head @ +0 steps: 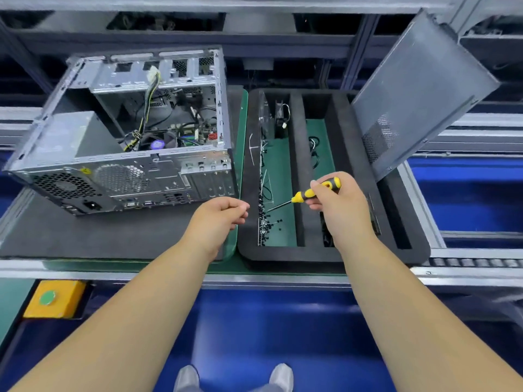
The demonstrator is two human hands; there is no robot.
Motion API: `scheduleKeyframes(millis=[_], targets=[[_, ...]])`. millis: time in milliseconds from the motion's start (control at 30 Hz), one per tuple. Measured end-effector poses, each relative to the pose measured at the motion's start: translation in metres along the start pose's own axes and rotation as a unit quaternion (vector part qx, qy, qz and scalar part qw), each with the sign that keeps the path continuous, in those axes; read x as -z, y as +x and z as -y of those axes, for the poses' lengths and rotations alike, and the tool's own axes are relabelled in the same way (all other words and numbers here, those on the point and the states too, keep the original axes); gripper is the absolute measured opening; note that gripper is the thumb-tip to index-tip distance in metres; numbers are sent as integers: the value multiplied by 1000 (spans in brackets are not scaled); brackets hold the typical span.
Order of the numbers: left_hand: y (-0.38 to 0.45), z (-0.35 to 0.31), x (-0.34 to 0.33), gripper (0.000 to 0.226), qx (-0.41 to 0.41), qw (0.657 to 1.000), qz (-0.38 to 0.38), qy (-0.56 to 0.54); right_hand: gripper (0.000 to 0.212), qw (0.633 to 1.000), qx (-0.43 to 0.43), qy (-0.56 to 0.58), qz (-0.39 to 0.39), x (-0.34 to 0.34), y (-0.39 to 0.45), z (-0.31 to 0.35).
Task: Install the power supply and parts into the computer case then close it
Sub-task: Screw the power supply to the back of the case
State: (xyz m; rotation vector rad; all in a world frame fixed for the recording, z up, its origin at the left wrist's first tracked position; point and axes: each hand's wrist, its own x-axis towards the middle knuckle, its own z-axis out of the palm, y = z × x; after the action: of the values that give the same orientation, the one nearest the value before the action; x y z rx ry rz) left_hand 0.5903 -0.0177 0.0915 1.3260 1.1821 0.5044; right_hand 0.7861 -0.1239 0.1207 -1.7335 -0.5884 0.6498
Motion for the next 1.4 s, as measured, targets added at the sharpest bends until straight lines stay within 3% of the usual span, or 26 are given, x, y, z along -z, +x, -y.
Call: scheduleKeyframes(millis=[367,633,1033,1400], targets=[[25,14,-6,18,-40,997,-50,33,14,969,73,-215,101,-26,32,-51],[34,20,-5,21,-38,996,-56,58,15,941,86,-293,148,-44,42,-68],[40,20,-11,22,-35,997,-51,50,14,931,86,-316,163,-48,45,-66],[36,9,-23,20,5,998,-45,51,14,964,83,-221,122,-23,49,-36]])
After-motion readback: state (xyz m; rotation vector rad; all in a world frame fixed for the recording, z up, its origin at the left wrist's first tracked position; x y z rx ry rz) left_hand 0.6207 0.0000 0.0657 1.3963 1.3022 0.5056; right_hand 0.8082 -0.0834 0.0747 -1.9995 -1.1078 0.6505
